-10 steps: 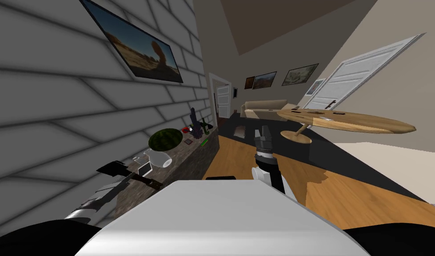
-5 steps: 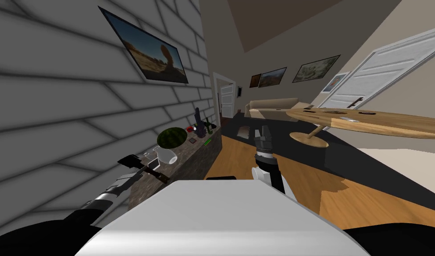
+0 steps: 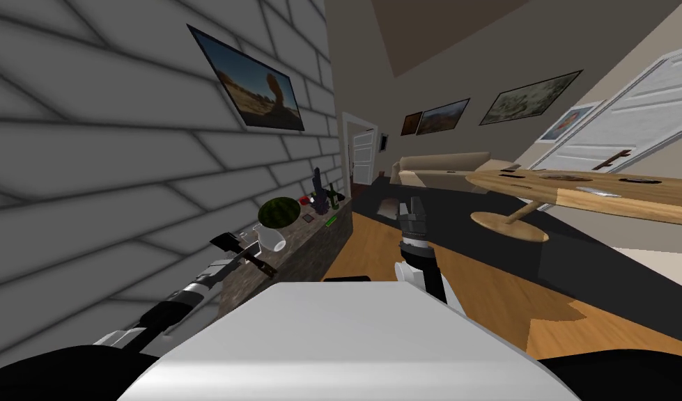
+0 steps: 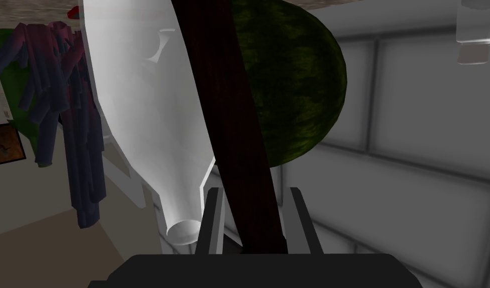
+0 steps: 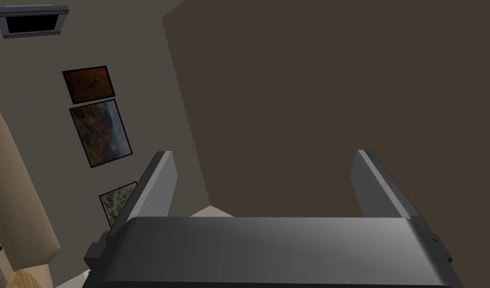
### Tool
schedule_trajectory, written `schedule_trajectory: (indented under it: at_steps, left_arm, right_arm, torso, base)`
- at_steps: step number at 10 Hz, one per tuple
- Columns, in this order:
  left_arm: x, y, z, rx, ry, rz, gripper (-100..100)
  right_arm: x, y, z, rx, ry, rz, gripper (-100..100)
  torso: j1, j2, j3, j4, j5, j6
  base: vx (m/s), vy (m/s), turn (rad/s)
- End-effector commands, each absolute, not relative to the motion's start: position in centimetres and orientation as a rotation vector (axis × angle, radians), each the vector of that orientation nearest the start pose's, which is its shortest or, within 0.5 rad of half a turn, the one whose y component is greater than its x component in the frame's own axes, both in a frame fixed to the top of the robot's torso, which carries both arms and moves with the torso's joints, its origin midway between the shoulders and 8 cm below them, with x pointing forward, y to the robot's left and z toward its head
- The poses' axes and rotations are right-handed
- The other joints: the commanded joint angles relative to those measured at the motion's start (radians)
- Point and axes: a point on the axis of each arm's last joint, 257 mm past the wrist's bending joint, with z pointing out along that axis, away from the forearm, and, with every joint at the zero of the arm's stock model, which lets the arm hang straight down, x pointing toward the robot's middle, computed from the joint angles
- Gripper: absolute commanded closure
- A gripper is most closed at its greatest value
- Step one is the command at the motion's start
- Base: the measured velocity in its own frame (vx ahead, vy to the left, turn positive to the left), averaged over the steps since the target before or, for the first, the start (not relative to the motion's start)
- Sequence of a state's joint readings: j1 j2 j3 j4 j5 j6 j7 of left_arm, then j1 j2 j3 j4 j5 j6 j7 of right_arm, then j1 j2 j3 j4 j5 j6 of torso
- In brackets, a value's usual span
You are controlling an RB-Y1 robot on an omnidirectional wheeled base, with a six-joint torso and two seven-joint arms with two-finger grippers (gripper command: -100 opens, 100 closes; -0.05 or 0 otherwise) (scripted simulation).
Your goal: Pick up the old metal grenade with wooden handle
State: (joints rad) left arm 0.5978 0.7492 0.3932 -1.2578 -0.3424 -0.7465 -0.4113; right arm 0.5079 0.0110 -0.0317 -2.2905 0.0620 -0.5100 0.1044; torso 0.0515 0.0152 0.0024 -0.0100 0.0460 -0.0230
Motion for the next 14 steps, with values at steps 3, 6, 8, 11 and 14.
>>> schedule_trajectory:
  at_steps: [3, 6, 8, 11, 14]
  left_arm:
    - [31.0, 55.7, -25.6, -0.013, 1.754, -0.033, 100]
    - [33.6, 51.8, -25.6, 0.036, 1.752, -0.075, 100]
    - [34.7, 50.5, -24.1, 0.061, 1.722, -0.085, 100]
    - [36.8, 47.0, -24.0, 0.091, 1.723, -0.108, 100]
    - [37.4, 45.4, -22.4, 0.121, 1.688, -0.131, 100]
  right_arm:
    - [33.9, -28.3, 2.8, 0.572, 0.653, 1.134, 0]
    - [33.9, -28.3, 2.8, 0.572, 0.653, 1.133, 0]
    - [33.9, -28.3, 2.8, 0.572, 0.653, 1.134, 0]
    - [33.9, -28.3, 2.8, 0.572, 0.653, 1.134, 0]
    - [33.9, -28.3, 2.8, 0.572, 0.653, 1.134, 0]
  torso:
    - [0.006, 0.001, 0.000, -0.001, 0.002, -0.006]
    - [0.006, 0.001, 0.000, -0.002, 0.002, -0.006]
    - [0.008, 0.002, 0.001, -0.001, 0.003, -0.005]
    - [0.010, 0.002, 0.000, -0.002, 0.003, -0.008]
    - [0.002, 0.004, 0.002, 0.000, 0.000, -0.005]
  base:
    - [0.005, 0.054, 0.237]
    - [0.008, 0.048, 0.203]
    - [-0.004, 0.022, 0.032]
    - [0.012, 0.056, 0.246]
    - [-0.004, 0.002, -0.025]
